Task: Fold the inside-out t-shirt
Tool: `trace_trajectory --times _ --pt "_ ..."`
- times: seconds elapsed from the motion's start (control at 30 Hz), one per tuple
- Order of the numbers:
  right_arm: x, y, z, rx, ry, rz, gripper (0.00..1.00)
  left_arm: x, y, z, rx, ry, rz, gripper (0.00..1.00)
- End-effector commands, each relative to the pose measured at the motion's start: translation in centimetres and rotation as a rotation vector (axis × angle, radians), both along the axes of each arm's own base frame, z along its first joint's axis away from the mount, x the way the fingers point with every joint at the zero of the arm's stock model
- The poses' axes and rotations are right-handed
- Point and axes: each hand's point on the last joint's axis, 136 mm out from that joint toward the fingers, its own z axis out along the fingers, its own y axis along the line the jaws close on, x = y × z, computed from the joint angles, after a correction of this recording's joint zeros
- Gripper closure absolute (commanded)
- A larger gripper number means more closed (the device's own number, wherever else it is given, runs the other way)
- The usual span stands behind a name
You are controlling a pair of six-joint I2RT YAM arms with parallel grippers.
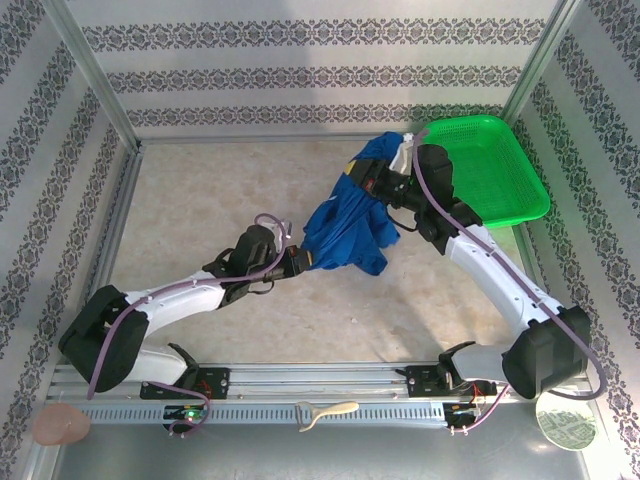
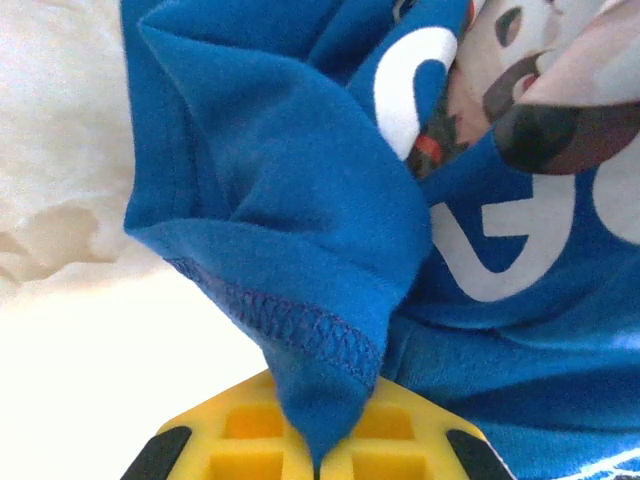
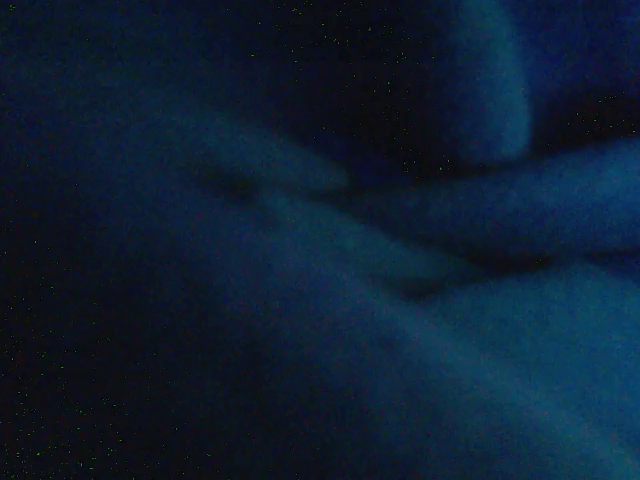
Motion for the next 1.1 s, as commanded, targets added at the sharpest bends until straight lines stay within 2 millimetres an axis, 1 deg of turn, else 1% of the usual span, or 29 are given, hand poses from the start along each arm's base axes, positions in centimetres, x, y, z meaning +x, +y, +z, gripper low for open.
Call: trace_trajectory --times 0.0,0.03,0.07,0.1,0.13,0.17,0.2,0.23,0.33,0.43,0.5,0.53,0.57,0.63,0.7,0.8,0.87,0.9,0.93,0.97,1.0,1.03,1.07 --pt "-3.9 0.7 12.4 0.204 -0.324 0.148 1.0 -0.2 2.1 -2.6 0.106 0.014 0.027 0.78" --pt "-4.4 0.6 12.7 0.195 -0.352 0.154 1.0 -0.1 2.3 -2.4 0.119 0.008 0.024 0.67" --pt "-4.5 0.3 12.0 0.16 -0.356 0.15 1.0 0.0 2.6 -1.9 0.138 -0.004 0.022 0.51" --pt "-4.1 -0.1 10.5 0.107 -0.338 0.134 1.0 0.2 2.9 -1.1 0.155 -0.022 0.023 0.35" --pt "-3.6 -0.5 9.0 0.078 -0.31 0.126 1.0 0.2 3.2 -0.3 0.172 -0.038 0.02 0.26" --pt "-3.4 -0.7 8.1 0.106 -0.305 0.144 1.0 0.2 3.6 0.8 0.187 -0.06 0.019 0.17" --pt "-4.0 -0.6 8.3 0.168 -0.332 0.189 1.0 0.1 4.0 2.1 0.195 -0.087 0.019 0.11" --pt "-4.6 -0.4 8.6 0.205 -0.348 0.221 1.0 -0.2 4.4 3.3 0.199 -0.109 0.02 0.08" --pt "-5.7 0.2 7.0 0.143 -0.35 0.257 1.0 -0.8 5.5 8.3 0.167 -0.206 0.046 0.01" --pt "-5.9 0.3 6.3 0.143 -0.341 0.287 1.0 -0.7 5.8 12.9 0.113 -0.3 0.066 0.0" --pt "-6.1 0.7 6.0 0.147 -0.334 0.308 1.0 -0.2 4.8 15.2 0.067 -0.338 0.042 0.0" --pt "-6.1 0.8 6.0 0.151 -0.33 0.311 1.0 0.2 4.0 16.0 0.047 -0.341 0.024 0.0" --pt "-6.1 0.9 6.0 0.152 -0.328 0.31 1.0 0.7 3.3 16.2 0.032 -0.337 0.006 0.0" --pt "-6.2 1.1 6.0 0.159 -0.321 0.308 1.0 1.9 1.6 15.9 0.003 -0.319 -0.019 0.0" --pt "-6.4 1.2 6.3 0.168 -0.323 0.313 1.0 3.0 0.3 14.9 -0.022 -0.299 -0.028 0.0" --pt "-7.0 1.3 7.0 0.182 -0.333 0.325 1.0 4.2 -1.5 12.9 -0.046 -0.27 -0.05 0.0" --pt "-7.6 1.4 7.7 0.196 -0.35 0.342 1.0 4.6 -2.4 10.7 -0.01 -0.231 -0.072 0.02" --pt "-7.9 1.4 8.2 0.202 -0.362 0.35 1.0 4.8 -2.5 9.3 0.016 -0.205 -0.08 0.1" --pt "-8.2 1.3 8.6 0.207 -0.375 0.358 1.0 4.9 -2.3 7.6 0.055 -0.179 -0.079 0.22" --pt "-8.5 1.1 8.9 0.207 -0.388 0.363 1.0 5.1 -1.6 6.2 0.102 -0.161 -0.057 0.36" --pt "-8.8 0.9 9.2 0.207 -0.397 0.365 1.0 5.2 -0.3 4.6 0.163 -0.141 -0.018 0.55" --pt "-9.1 0.5 9.4 0.206 -0.41 0.367 1.0 5.4 1.4 3.0 0.209 -0.111 0.031 0.72" --pt "-9.3 0.2 9.6 0.205 -0.42 0.365 1.0 5.5 3.0 2.0 0.226 -0.089 0.081 0.83"
